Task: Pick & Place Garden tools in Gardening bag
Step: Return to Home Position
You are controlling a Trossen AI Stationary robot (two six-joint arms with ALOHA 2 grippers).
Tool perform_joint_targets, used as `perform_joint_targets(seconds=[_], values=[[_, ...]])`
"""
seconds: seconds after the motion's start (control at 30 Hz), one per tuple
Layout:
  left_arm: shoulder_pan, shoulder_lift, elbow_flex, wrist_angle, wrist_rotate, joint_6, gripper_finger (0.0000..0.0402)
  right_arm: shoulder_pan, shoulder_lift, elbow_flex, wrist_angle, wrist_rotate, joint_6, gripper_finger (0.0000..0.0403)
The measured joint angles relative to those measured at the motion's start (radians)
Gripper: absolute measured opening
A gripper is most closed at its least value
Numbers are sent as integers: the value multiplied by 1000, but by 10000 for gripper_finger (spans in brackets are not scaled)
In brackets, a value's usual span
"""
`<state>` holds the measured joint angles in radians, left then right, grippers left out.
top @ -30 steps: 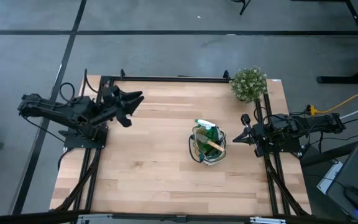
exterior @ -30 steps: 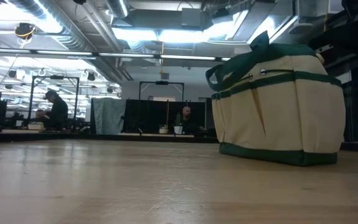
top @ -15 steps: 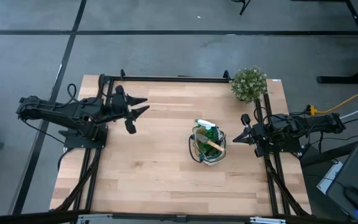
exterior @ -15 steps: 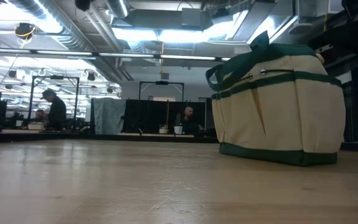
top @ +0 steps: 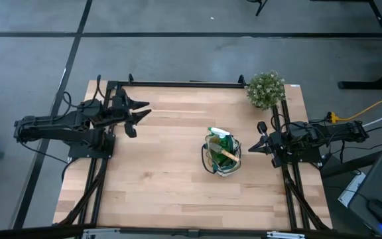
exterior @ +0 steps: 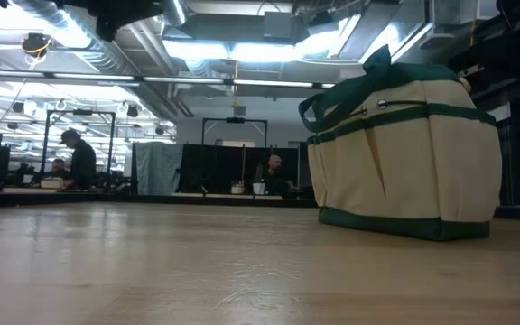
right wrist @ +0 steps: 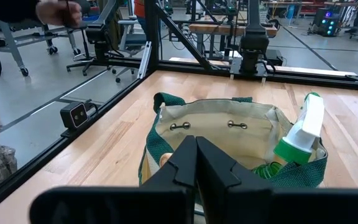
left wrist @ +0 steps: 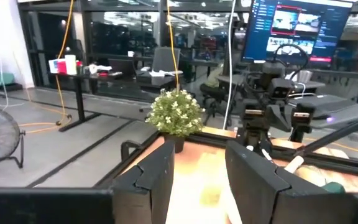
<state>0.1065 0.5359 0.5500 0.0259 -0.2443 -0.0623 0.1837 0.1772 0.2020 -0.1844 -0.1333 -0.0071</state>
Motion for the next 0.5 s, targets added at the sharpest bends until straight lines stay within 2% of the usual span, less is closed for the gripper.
perform_joint_targets(seconds=[0.5], values=[[9, -28, -21, -8, 0, -3, 139, 0, 0, 0, 0, 0, 0, 12]])
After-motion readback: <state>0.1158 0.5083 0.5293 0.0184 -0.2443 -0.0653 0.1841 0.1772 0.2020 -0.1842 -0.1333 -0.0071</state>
